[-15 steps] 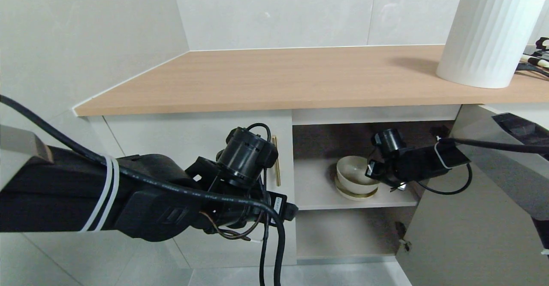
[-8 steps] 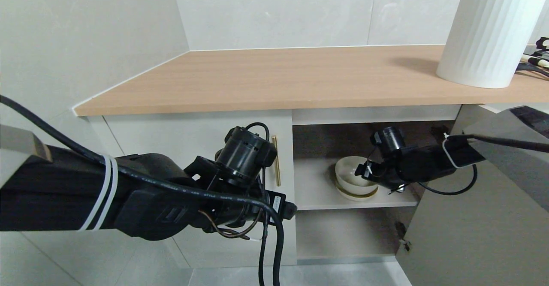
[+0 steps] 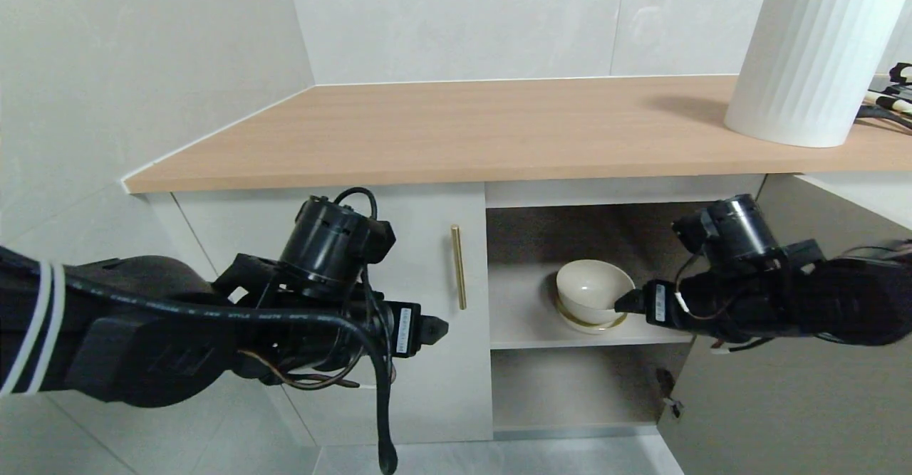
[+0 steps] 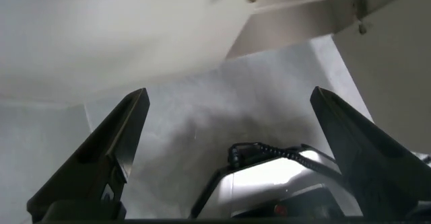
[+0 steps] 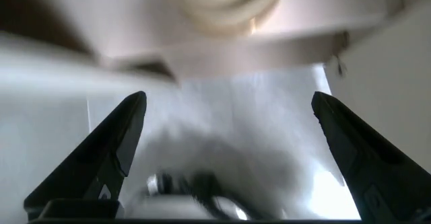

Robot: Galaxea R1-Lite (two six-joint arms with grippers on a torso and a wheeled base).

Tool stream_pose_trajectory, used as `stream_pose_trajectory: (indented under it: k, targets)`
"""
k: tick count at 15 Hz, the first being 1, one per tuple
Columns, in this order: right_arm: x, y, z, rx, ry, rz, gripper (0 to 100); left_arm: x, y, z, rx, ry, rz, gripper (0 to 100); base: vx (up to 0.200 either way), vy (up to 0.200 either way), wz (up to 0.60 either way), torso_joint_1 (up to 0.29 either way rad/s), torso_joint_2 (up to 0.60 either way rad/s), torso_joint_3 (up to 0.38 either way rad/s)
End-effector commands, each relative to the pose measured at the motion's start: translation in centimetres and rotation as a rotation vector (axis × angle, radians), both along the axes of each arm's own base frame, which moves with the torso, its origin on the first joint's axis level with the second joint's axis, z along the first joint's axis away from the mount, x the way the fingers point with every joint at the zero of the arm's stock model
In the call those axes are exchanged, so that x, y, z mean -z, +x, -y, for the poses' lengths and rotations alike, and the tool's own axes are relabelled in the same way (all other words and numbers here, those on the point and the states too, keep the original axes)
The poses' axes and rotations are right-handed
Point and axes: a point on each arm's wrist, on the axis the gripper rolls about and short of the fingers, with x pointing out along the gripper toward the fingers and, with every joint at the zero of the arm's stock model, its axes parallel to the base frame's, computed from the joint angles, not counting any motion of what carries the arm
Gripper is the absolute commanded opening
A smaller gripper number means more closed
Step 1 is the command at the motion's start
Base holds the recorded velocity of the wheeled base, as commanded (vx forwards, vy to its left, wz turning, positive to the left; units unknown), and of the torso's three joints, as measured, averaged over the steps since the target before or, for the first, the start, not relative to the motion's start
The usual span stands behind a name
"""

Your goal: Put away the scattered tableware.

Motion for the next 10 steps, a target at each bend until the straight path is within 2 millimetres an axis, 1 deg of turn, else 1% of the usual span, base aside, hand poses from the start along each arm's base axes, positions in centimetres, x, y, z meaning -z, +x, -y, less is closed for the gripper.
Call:
stream_pose_trajectory:
  k: [1,2,4,5,6,7,8,10]
  targets:
    - [-2.2,-5.5,1.7,-0.038,0.018,0.053,100,0.6,-1.4,-2.5,-0.045,-0.007,0.02,100,0.0,0.0,0.0,0.0,0.0,0.0]
    - [-2.2,-6.3,2.1,-0.038,0.019,0.055,100,1.1,-2.0,-3.1,-0.052,-0.004,0.017,100,0.0,0.0,0.0,0.0,0.0,0.0]
    - [-2.3,-7.4,2.6,-0.041,0.02,0.058,100,1.0,-2.7,-4.1,-0.072,-0.007,0.022,100,0.0,0.0,0.0,0.0,0.0,0.0]
    - [-1.7,-7.6,2.6,-0.044,0.011,0.038,100,0.8,-3.2,-4.4,-0.074,-0.011,0.029,100,0.0,0.0,0.0,0.0,0.0,0.0]
    - [-1.3,-7.6,2.3,-0.055,0.005,0.023,100,0.2,-3.6,-4.7,-0.073,-0.025,0.049,100,0.0,0.0,0.0,0.0,0.0,0.0]
    - [-1.1,-7.6,2.0,-0.065,0.0,0.013,100,-0.3,-3.9,-4.8,-0.073,-0.033,0.067,100,0.0,0.0,0.0,0.0,0.0,0.0]
    - [-1.2,-7.6,1.9,-0.071,0.002,0.019,100,-0.6,-4.0,-4.9,-0.074,-0.04,0.075,100,0.0,0.0,0.0,0.0,0.0,0.0]
    - [-1.2,-7.5,1.9,-0.072,0.003,0.019,100,-0.6,-4.0,-4.9,-0.074,-0.041,0.077,100,-0.2,0.0,0.0,0.005,0.0,0.002]
